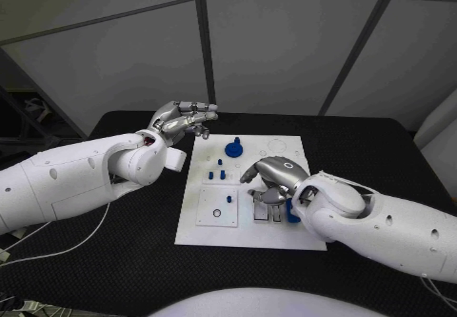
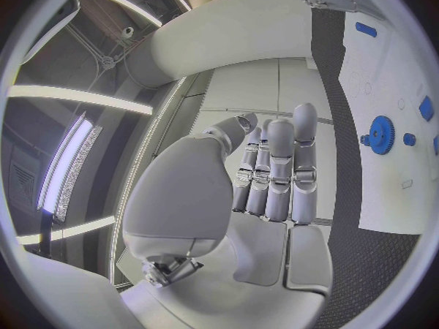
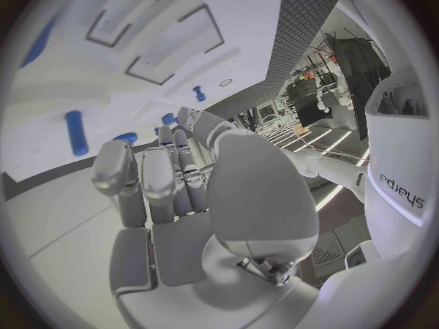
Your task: Assemble the parts on the task board
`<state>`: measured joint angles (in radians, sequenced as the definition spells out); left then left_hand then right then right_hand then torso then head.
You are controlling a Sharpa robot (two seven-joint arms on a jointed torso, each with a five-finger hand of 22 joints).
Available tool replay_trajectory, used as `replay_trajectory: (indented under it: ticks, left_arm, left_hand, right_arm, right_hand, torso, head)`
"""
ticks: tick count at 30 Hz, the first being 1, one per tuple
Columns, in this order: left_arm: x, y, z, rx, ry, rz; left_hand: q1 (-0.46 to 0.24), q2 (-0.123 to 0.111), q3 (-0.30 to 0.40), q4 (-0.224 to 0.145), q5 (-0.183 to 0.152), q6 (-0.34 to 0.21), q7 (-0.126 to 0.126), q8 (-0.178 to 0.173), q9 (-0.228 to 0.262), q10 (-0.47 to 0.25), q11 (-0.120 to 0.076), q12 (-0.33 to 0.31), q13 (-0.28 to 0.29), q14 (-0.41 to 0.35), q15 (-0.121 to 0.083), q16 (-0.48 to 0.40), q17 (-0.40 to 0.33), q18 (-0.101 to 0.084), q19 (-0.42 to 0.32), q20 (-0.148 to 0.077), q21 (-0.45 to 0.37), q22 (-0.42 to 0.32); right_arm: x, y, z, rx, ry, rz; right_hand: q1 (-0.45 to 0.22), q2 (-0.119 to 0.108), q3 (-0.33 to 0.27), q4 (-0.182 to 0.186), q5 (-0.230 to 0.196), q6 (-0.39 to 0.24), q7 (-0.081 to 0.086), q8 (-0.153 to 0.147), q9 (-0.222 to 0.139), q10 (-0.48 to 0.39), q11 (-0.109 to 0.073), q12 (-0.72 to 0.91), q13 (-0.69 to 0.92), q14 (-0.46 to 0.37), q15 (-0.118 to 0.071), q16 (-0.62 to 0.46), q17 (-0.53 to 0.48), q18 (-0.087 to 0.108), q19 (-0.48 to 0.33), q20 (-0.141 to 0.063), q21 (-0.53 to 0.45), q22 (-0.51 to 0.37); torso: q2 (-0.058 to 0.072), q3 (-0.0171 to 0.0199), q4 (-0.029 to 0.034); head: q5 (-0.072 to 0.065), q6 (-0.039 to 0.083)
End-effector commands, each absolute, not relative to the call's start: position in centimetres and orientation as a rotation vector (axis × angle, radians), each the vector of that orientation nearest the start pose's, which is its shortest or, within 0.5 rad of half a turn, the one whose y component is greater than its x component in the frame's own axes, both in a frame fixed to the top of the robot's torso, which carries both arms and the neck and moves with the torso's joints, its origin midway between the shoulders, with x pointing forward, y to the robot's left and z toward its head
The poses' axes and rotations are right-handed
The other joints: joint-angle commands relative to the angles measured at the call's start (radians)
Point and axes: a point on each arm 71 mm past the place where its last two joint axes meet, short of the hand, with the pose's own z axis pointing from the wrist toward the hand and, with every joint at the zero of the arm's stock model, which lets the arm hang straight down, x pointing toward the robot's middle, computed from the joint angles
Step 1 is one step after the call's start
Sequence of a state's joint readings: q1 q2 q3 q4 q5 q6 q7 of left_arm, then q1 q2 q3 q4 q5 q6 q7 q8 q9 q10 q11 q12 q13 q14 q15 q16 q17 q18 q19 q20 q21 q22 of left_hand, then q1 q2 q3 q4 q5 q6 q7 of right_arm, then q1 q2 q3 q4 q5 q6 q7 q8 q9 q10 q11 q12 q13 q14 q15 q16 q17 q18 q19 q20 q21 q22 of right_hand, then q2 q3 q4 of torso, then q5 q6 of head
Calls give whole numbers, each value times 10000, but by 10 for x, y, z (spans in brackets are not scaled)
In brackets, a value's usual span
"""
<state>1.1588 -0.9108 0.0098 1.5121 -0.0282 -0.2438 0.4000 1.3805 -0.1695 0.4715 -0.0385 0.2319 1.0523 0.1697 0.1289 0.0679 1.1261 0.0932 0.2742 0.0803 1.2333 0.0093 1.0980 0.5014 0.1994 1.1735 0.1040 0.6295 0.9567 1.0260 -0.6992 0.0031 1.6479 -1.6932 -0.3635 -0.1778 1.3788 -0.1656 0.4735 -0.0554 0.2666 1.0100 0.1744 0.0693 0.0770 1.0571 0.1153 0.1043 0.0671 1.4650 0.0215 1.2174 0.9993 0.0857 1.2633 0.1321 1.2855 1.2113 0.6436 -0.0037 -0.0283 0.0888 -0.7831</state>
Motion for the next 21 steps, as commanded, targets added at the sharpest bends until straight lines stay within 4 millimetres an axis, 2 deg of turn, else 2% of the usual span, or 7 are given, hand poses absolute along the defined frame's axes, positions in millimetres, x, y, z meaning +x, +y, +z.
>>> replay_trajectory:
  ticks: [1, 4, 6, 7, 10, 17, 21]
  left_arm:
    - [489, 243, -177, -11074, 13914, -15758]
    - [489, 244, -177, -11074, 13884, -15733]
    - [489, 244, -177, -11071, 13870, -15728]
    - [489, 243, -177, -11066, 13868, -15738]
    - [489, 243, -177, -11062, 13868, -15745]
    - [489, 243, -177, -11061, 13882, -15759]
    - [489, 243, -177, -11063, 13883, -15757]
  left_hand:
    - [-27, 108, -55, 8, -48, -43, 2, 33, -10, -81, 19, 54, 3, -82, 17, -44, -59, -169, -23, 29, -60, -16]
    - [-28, 100, -65, 4, -51, -58, 2, 28, -13, -83, 19, 60, 4, -89, 18, -52, -75, -169, -19, 30, -60, -17]
    - [-28, 98, -69, 2, -52, -69, 4, 23, -14, -84, 19, 64, 4, -91, 18, -54, -78, -169, -17, 31, -61, -17]
    - [-28, 98, -69, 2, -52, -69, 4, 23, -14, -84, 19, 64, 4, -91, 18, -54, -78, -169, -17, 31, -61, -17]
    - [-28, 98, -69, 2, -52, -69, 4, 23, -14, -84, 19, 64, 4, -91, 18, -54, -78, -169, -17, 31, -61, -17]
    - [-28, 98, -69, 2, -52, -69, 4, 23, -14, -84, 19, 64, 4, -91, 18, -54, -78, -169, -17, 31, -61, -17]
    - [-26, 100, -75, -1, -52, -83, 5, 18, -16, -83, 19, 74, 6, -95, 18, -59, -88, -168, -14, 32, -62, -19]
  right_arm:
    - [429, -110, -214, -2837, 16483, 7487]
    - [438, -126, -205, -2837, 16592, 7027]
    - [443, -135, -202, -2908, 16733, 6767]
    - [446, -141, -201, -2934, 16830, 6601]
    - [450, -147, -200, -2941, 16915, 6429]
    - [457, -152, -203, -3103, 17182, 6066]
    - [459, -152, -206, -3249, 17425, 5909]
  right_hand:
    - [-120, -62, -129, 24, 10, -54, -19, -12, -10, -135, 1, 70, -15, 7, 52, -28, -28, 157, -70, 2, -58, -30]
    - [-199, -178, -380, 101, 41, -226, -114, -50, -42, -319, -32, 119, -19, -9, 36, -44, -100, 170, -104, -5, -128, -95]
    - [-157, -196, -698, 161, -122, -448, -199, -57, -70, -693, 7, 94, -28, -211, 58, -455, -722, 303, -563, 8, -621, -652]
    - [-28, -137, -1065, 218, -206, -571, -238, -42, -70, -1071, 58, 70, -13, -333, 126, -732, -1112, 389, -840, 40, -975, -1025]
    - [262, -15, -1807, 366, -237, -675, -248, -35, -54, -1355, 109, 290, 11, -333, 145, -855, -1354, 443, -915, 67, -1249, -1295]
    - [476, 171, -2054, 459, -172, -671, -312, -28, -43, -1211, 64, 610, 23, -199, 116, -686, -1202, 415, -788, 29, -1247, -1290]
    - [523, 232, -2117, 505, -119, -622, -325, -17, -32, -1023, 11, 805, 23, -117, 73, -564, -1074, 383, -639, -8, -1149, -1183]
  torso:
    - [-5, -25, -10]
    - [-15, -25, -38]
    - [-4, -16, -28]
    - [0, -18, -19]
    - [3, -20, -14]
    - [7, -26, 18]
    - [13, -22, 9]
  head:
    - [-32, 60]
    - [-24, 88]
    - [-38, 131]
    - [-67, 181]
    - [-87, 199]
    - [-134, 192]
    - [-112, 167]
